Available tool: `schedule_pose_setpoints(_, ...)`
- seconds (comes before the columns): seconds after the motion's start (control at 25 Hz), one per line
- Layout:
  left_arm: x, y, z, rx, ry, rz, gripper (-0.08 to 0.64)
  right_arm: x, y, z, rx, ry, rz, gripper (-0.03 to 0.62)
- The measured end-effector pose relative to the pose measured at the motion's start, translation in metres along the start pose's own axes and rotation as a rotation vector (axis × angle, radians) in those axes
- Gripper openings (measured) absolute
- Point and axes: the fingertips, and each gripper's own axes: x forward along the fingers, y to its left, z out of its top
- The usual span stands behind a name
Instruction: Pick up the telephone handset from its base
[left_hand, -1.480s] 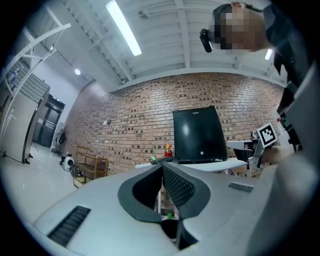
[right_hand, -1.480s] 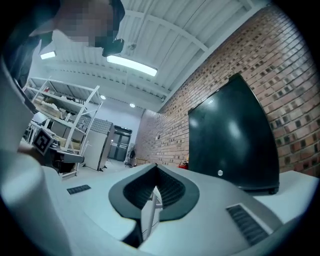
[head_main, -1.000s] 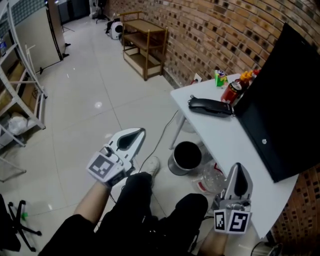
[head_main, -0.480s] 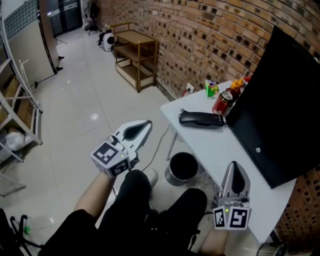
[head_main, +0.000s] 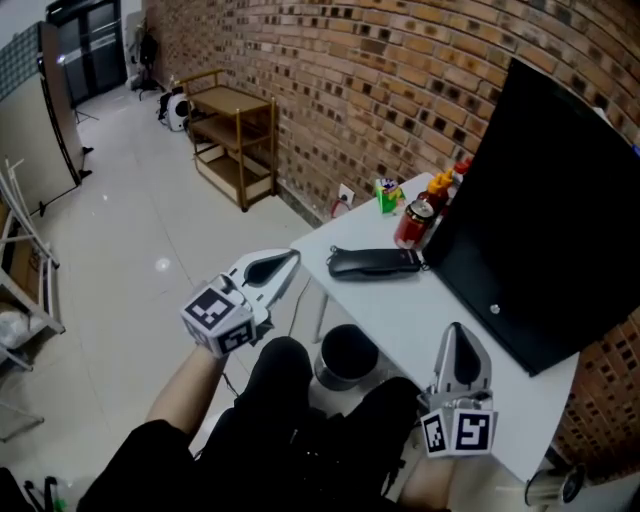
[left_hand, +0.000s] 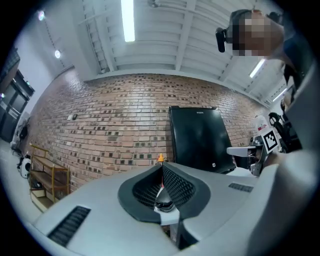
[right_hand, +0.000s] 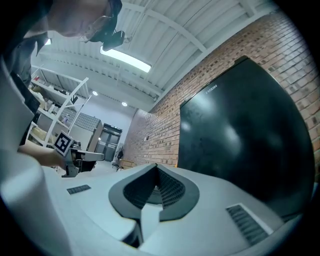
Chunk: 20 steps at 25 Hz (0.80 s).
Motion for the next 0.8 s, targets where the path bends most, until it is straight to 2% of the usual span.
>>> schedule_pose_setpoints(0.16, 0.025, -0.008, -0.003, -0.023, 0.008, -0.127, 0.008, -0.003, -0.016, -0.001, 0.001, 0.008, -0.047, 0.009)
schedule_pose_setpoints(0.28, 0.044, -0.021, 0.003, -0.106, 0.014, -0.254, 0.008, -0.009, -0.028, -0.001, 0.005, 0.018, -0.079, 0.009)
schedule_pose_setpoints(0.36, 0.053, -0.026, 0.011, -0.168, -0.02, -0.305, 0.008, -0.012, -0.033, -0.002, 0.008, 0.023, -0.091, 0.009)
schedule_pose_setpoints(0.44, 0.06, -0.031, 0.015, -0.186, -0.033, -0.331, 0.008, -0.015, -0.036, -0.004, 0.002, 0.031, -0.1, 0.009)
schedule_pose_setpoints(0.6, 0.076, -0.035, 0.008, -0.142, 0.006, -0.353, 0.008, -0.019, -0.041, -0.006, -0.001, 0.035, -0.125, 0.009)
schedule_pose_setpoints(0.8, 0.111, -0.036, -0.011, -0.03, 0.152, -0.414, 0.008, -0.03, -0.051, -0.009, 0.004, 0.045, -0.165, 0.009)
